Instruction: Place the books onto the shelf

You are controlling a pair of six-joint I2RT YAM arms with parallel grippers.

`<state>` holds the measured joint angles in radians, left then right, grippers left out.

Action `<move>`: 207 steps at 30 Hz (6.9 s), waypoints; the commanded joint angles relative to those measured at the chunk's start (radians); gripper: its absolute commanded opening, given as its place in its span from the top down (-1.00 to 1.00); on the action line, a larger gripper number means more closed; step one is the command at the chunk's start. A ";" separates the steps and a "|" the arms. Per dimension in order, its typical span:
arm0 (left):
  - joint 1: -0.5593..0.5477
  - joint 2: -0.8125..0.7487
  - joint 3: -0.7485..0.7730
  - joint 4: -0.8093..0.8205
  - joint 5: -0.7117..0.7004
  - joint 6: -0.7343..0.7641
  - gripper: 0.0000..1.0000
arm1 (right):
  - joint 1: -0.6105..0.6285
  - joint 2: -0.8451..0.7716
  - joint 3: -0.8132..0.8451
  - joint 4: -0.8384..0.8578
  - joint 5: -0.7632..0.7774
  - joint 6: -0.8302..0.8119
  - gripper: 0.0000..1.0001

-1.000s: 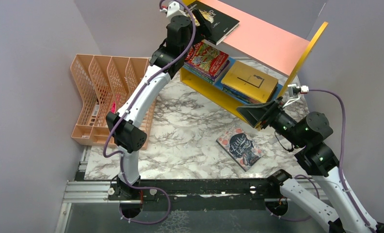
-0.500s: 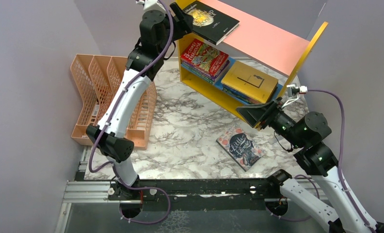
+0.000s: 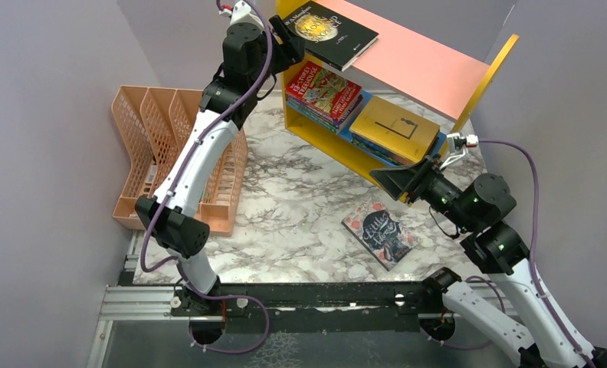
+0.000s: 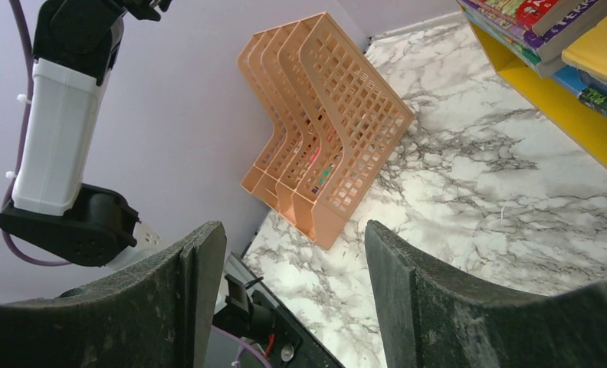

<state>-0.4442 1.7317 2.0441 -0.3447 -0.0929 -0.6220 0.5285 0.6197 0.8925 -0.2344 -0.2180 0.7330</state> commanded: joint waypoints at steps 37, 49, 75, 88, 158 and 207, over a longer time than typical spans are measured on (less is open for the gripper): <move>0.005 0.166 0.040 0.175 0.044 -0.217 0.28 | 0.001 -0.004 0.001 -0.049 0.062 0.004 -0.40; -0.008 0.131 0.056 0.183 0.068 -0.130 -0.18 | 0.001 -0.005 0.010 -0.064 0.068 0.000 -0.40; -0.022 0.036 -0.074 0.195 0.155 -0.097 0.20 | 0.001 -0.012 0.000 -0.076 0.071 0.006 -0.40; -0.024 0.116 -0.021 0.240 0.193 -0.117 0.07 | 0.001 -0.006 -0.004 -0.074 0.078 0.005 -0.40; -0.597 -0.129 -1.317 0.625 -0.032 -0.492 -0.72 | 0.001 0.551 -0.363 -0.097 0.593 0.010 -0.83; -0.613 -0.110 -1.355 0.543 0.001 -0.555 -0.19 | 0.001 0.388 -0.458 0.000 -0.118 0.054 0.49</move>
<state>-1.0405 1.6073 0.6807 0.2237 -0.1940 -1.1812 0.5232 1.0546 0.4065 -0.3702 -0.3031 0.7586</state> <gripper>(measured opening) 0.613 0.382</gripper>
